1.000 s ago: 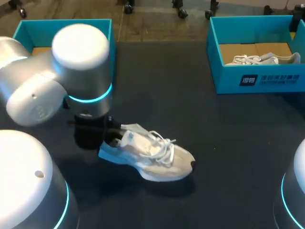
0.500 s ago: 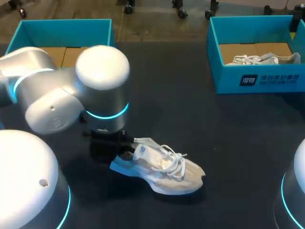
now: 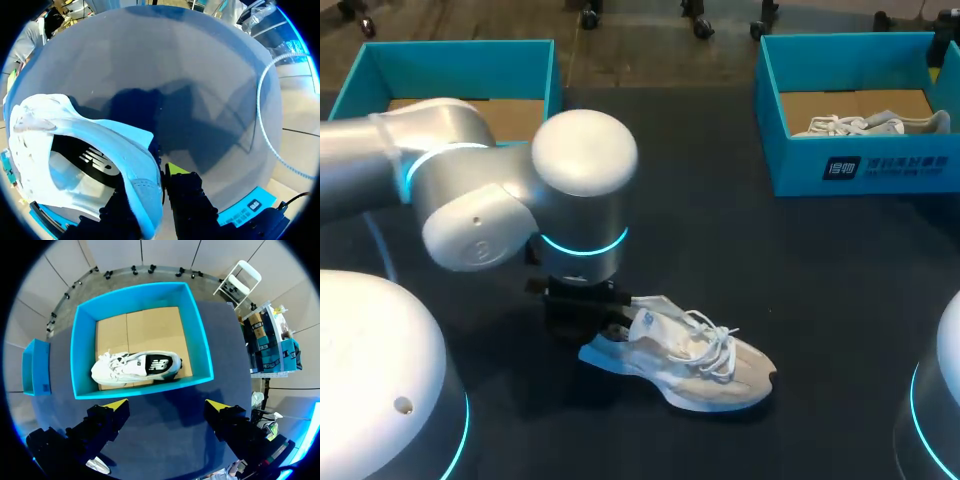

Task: Take the shoe out of the shoebox, open the shoe tongue, remove and reinsert the insole, then place the shoe into the shoebox

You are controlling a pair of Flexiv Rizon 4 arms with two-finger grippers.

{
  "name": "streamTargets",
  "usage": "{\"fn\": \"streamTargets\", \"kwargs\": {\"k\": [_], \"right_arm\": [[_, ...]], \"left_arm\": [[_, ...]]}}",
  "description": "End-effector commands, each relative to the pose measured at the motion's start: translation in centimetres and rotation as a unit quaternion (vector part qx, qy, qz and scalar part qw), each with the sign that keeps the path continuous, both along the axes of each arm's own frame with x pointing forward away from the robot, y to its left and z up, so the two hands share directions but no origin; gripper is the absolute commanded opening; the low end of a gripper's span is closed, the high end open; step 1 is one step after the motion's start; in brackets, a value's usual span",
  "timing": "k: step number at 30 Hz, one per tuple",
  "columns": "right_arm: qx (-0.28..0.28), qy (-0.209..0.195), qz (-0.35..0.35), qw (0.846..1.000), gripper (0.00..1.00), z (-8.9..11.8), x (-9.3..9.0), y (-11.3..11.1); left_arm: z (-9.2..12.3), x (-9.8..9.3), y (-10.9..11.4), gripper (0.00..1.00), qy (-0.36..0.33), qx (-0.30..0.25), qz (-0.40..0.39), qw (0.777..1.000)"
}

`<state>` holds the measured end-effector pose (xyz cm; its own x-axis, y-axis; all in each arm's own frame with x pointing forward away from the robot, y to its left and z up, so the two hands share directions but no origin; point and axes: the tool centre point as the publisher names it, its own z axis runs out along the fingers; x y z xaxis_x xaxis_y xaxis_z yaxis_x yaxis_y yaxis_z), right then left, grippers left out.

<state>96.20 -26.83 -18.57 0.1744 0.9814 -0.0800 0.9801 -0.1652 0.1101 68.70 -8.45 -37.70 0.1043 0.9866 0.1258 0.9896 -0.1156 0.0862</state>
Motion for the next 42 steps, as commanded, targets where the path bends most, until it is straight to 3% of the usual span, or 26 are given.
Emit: {"fn": "streamTargets", "kwargs": {"k": [1,11,12,13,14,15,16,27,32,42], "right_arm": [[0.000,0.000,0.000,1.000,1.00,0.0,0.0,0.0],[0.000,0.000,0.000,1.000,1.00,0.0,0.0,0.0],[0.000,0.000,0.000,1.000,1.00,0.0,0.0,0.0],[0.000,0.000,0.000,1.000,1.00,0.0,0.0,0.0],[0.000,0.000,0.000,1.000,1.00,0.0,0.0,0.0],[0.000,0.000,0.000,1.000,1.00,0.0,0.0,0.0],[0.000,0.000,0.000,1.000,1.00,0.0,0.0,0.0],[0.000,0.000,0.000,1.000,1.00,0.0,0.0,0.0],[0.000,0.000,0.000,1.000,1.00,0.0,0.0,0.0],[0.000,0.000,0.000,1.000,1.00,0.0,0.0,0.0]], "left_arm": [[-0.8,0.3,-2.0,0.00,-0.001,0.013,0.005,1.000],[-1.7,0.1,-2.5,0.00,0.001,0.014,0.014,1.000],[-1.7,0.1,-2.5,0.10,0.001,0.014,0.015,1.000],[-1.7,0.1,-2.5,0.42,0.001,0.014,0.015,1.000],[-1.7,0.1,-2.5,0.49,0.000,0.014,0.015,1.000],[-1.7,0.1,-2.5,0.49,0.000,0.014,0.015,1.000],[-1.1,0.3,-2.2,1.00,0.000,0.008,0.018,1.000],[3.5,1.0,-0.8,1.00,-0.001,-0.048,0.023,0.999],[7.0,0.6,0.6,1.00,0.052,-0.096,0.056,0.992],[11.4,-0.4,3.3,1.00,0.167,-0.181,0.136,0.960]]}}
